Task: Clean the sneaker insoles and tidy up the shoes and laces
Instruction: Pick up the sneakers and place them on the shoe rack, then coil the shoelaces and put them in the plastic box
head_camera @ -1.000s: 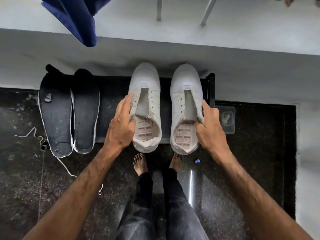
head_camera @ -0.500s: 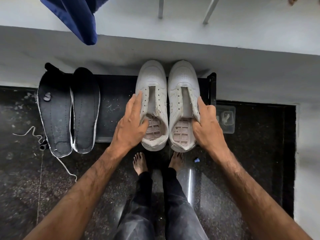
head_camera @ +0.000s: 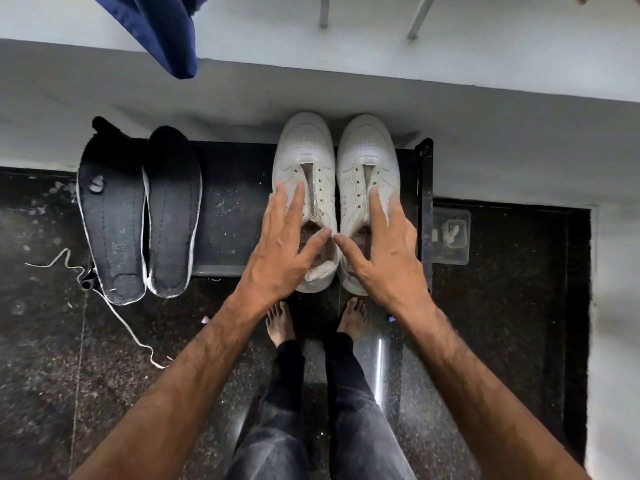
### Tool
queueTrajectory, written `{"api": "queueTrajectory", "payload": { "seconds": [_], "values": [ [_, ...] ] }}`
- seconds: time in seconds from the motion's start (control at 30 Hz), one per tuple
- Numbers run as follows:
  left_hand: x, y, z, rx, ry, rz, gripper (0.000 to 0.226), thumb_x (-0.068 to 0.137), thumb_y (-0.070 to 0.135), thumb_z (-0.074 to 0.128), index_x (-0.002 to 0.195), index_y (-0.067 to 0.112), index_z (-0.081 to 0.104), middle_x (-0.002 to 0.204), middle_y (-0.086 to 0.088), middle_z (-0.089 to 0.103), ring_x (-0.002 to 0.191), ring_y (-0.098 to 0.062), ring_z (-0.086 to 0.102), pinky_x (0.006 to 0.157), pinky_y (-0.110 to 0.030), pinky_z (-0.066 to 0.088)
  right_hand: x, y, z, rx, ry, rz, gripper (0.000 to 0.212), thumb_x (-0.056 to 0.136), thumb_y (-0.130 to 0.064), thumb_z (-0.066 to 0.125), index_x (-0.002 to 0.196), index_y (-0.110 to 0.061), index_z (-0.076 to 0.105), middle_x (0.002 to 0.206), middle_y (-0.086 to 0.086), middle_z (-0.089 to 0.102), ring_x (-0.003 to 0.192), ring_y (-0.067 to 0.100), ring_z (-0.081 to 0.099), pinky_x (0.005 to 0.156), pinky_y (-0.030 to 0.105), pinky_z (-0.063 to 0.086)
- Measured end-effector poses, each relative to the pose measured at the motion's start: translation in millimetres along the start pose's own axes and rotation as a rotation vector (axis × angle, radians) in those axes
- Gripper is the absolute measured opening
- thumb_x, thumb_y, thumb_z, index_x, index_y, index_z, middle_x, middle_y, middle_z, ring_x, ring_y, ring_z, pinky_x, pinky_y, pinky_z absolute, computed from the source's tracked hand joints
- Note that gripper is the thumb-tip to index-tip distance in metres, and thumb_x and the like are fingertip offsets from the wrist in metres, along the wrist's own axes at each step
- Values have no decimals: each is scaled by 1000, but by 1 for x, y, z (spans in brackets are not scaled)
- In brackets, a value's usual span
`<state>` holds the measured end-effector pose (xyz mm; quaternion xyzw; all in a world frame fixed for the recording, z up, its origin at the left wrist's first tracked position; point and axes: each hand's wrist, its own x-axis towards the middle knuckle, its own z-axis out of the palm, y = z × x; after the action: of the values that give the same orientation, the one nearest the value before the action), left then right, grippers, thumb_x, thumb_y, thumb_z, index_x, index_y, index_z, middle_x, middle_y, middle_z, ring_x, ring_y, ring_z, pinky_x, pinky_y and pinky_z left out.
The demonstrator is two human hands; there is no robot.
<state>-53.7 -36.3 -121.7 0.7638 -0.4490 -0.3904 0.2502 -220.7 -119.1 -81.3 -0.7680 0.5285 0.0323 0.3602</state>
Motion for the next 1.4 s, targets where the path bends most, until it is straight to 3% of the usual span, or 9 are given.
{"api": "queueTrajectory", "payload": {
  "seconds": [0.17,0.33,0.43,0.53,0.7,0.9,1.1,1.27,1.4],
  "values": [
    [-3,2,-8,43,-18,1,84,95,73,28,161,34,-5,170,-1,-12,156,-16,-11,125,-42,1,-1,-1,-2,-19,-9,2,88,93,-76,40,159,-43,-6,170,-3,-10,156,23,3,114,55,34],
    [-42,-11,-11,48,147,87,72,103,54,34,162,18,13,171,-4,6,157,-18,5,128,-42,12,-22,-11,-9,-126,105,-80,84,98,-65,45,162,-27,7,170,5,6,155,25,13,123,52,23],
    [-83,-33,-11,52,219,170,65,102,31,52,158,12,26,167,-6,18,154,-19,17,127,-37,15,-49,-25,1,-203,204,-281,73,96,-41,61,157,-18,28,164,11,22,150,28,24,122,47,28],
    [-122,-66,-5,129,169,210,60,95,17,58,152,14,39,163,-7,27,150,-20,27,125,-33,16,-76,-38,23,-246,193,-512,61,91,-19,67,148,-12,45,156,15,34,143,31,33,119,46,33],
    [-202,-157,15,177,67,-46,46,89,21,50,133,16,61,151,-15,47,140,-27,42,114,-42,33,-124,-58,104,-266,-41,-702,52,92,-21,56,143,-13,52,151,9,44,134,28,43,113,41,39],
    [-300,-235,48,102,155,-409,36,89,13,60,124,18,66,141,-10,53,132,-31,47,109,-50,39,-144,-43,217,-334,-361,-760,52,90,-19,61,141,-14,51,142,7,48,122,32,52,96,47,51],
    [-388,-307,75,-36,74,-758,32,91,24,58,122,26,64,132,-5,56,128,-30,49,107,-52,41,-178,-44,304,-403,-608,-726,42,94,-18,58,136,-18,53,132,3,50,114,28,54,93,45,49],
    [-417,-373,93,-189,122,-911,28,92,24,57,119,28,64,130,-8,57,126,-30,52,105,-51,42,-180,-52,395,-505,-769,-727,35,93,-14,56,128,-17,57,124,6,55,115,30,55,97,49,47],
    [-400,-464,130,-235,157,-921,29,93,23,58,121,26,65,127,-9,58,124,-31,55,103,-47,45,-154,-49,505,-583,-831,-760,29,95,-12,54,123,-15,61,121,7,60,116,29,56,99,43,46]
  ]
}}
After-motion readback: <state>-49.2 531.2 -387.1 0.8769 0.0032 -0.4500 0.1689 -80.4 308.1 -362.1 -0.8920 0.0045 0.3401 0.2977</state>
